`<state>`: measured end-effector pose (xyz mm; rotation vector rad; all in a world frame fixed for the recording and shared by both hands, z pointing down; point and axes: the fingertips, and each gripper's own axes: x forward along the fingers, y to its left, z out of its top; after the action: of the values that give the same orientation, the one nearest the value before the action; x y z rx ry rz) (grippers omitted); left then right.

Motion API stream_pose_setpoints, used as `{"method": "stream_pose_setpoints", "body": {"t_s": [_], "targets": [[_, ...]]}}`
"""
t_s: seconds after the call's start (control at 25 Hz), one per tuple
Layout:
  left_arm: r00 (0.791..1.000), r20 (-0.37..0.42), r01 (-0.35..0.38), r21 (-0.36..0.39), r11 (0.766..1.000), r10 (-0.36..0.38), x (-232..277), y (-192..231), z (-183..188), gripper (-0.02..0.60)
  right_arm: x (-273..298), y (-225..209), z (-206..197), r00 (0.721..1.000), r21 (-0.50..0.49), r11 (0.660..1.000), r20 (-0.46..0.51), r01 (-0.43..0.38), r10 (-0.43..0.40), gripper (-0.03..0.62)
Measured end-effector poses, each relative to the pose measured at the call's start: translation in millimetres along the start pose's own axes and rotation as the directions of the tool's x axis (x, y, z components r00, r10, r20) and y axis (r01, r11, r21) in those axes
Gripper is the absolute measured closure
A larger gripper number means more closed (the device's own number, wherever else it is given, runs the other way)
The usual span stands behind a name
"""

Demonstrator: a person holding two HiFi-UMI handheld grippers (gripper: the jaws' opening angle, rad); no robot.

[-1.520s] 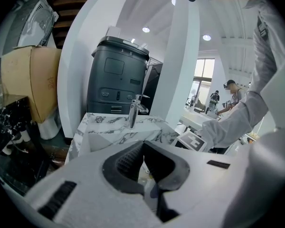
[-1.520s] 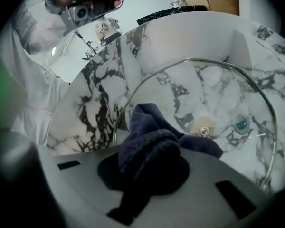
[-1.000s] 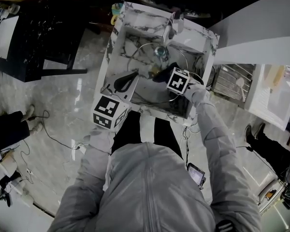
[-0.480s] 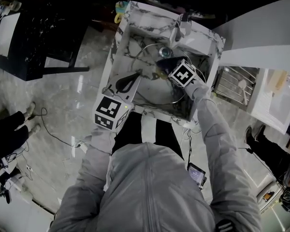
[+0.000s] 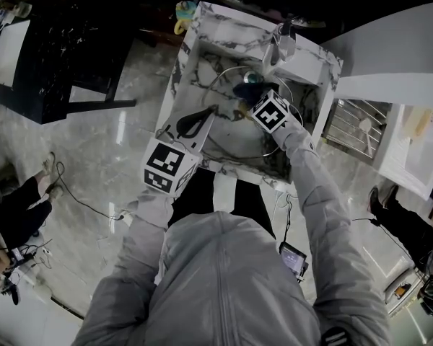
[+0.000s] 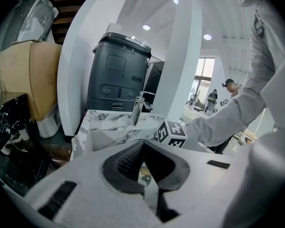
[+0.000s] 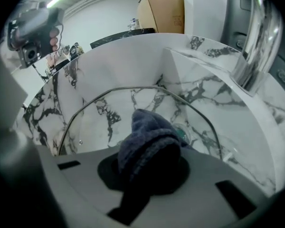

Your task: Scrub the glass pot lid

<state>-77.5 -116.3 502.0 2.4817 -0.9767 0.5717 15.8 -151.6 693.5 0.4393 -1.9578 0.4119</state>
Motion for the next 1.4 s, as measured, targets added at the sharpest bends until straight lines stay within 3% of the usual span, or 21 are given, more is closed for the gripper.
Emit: {"method": "stream_pose_setpoints", "body": {"t_s": [0.28, 1.0, 1.24, 1.4], "targets": [[1.0, 0.009, 0.019, 0.021, 1.0, -0.02, -4.9, -3.6, 4.9, 0.555, 6.3, 43.9, 8.2, 0.997, -0.129, 0.989, -0.041, -0.069, 0.064, 0.545], [0.997, 0.021, 0.072, 0.059, 0.996, -0.073, -19.5, -8.4, 7.3, 0.555, 3.0, 112.7, -2.6, 0.993, -0.036, 0.993, -0.027, -0.116, 0.115, 0.545], [0.995, 0.02, 0.097, 0.072, 0.993, -0.098, -28.6, -14.3, 1.8, 0.555, 4.9, 138.0, -8.3, 0.976, 0.059, 0.975, -0.025, -0.214, 0.216, 0.545], [0.994, 0.017, 0.105, 0.081, 0.991, -0.107, -33.4, -15.8, -2.5, 0.555, 1.7, 159.5, -9.9, 0.941, 0.084, 0.94, -0.051, -0.33, 0.335, 0.545]]}}
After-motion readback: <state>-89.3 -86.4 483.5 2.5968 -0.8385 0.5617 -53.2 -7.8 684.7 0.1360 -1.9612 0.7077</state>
